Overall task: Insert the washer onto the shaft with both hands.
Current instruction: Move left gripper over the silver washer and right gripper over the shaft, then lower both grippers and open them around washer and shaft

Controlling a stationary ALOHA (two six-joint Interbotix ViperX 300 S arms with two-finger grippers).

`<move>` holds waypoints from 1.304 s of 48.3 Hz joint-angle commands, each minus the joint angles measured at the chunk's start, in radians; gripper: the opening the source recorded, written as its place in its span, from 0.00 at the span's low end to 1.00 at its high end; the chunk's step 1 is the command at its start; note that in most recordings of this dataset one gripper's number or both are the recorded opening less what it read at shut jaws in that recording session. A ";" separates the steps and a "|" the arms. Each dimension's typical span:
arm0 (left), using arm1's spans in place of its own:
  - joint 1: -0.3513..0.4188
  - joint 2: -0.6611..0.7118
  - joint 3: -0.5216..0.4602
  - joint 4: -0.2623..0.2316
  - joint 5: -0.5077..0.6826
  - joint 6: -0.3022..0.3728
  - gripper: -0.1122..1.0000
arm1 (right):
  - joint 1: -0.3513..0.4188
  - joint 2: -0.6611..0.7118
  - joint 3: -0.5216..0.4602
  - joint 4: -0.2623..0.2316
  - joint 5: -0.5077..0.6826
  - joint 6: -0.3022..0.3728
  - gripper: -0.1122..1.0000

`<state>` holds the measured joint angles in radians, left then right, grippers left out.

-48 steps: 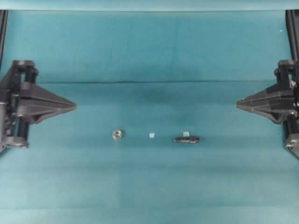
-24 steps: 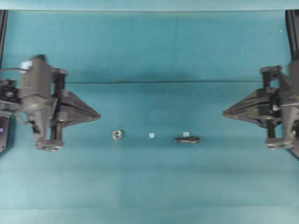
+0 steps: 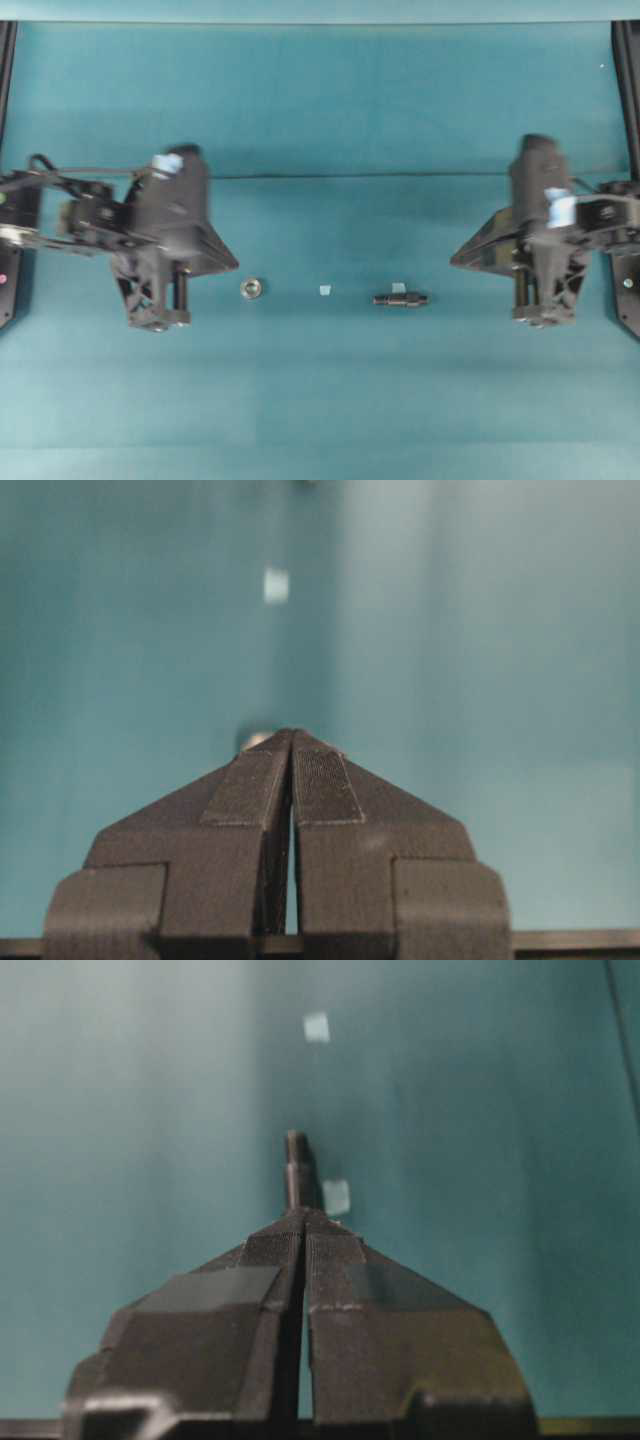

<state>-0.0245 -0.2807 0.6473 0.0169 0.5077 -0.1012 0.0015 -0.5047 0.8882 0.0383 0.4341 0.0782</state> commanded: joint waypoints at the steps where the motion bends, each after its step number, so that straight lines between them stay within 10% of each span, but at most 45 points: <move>1: -0.002 0.026 -0.048 0.003 0.023 0.006 0.12 | 0.000 0.035 -0.051 -0.006 0.026 -0.003 0.02; 63: 0.000 0.244 -0.097 0.009 0.063 0.003 0.12 | 0.041 0.370 -0.210 -0.025 0.190 -0.114 0.04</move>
<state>-0.0245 -0.0307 0.5522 0.0215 0.5752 -0.0982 0.0399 -0.1335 0.6934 0.0153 0.6305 -0.0337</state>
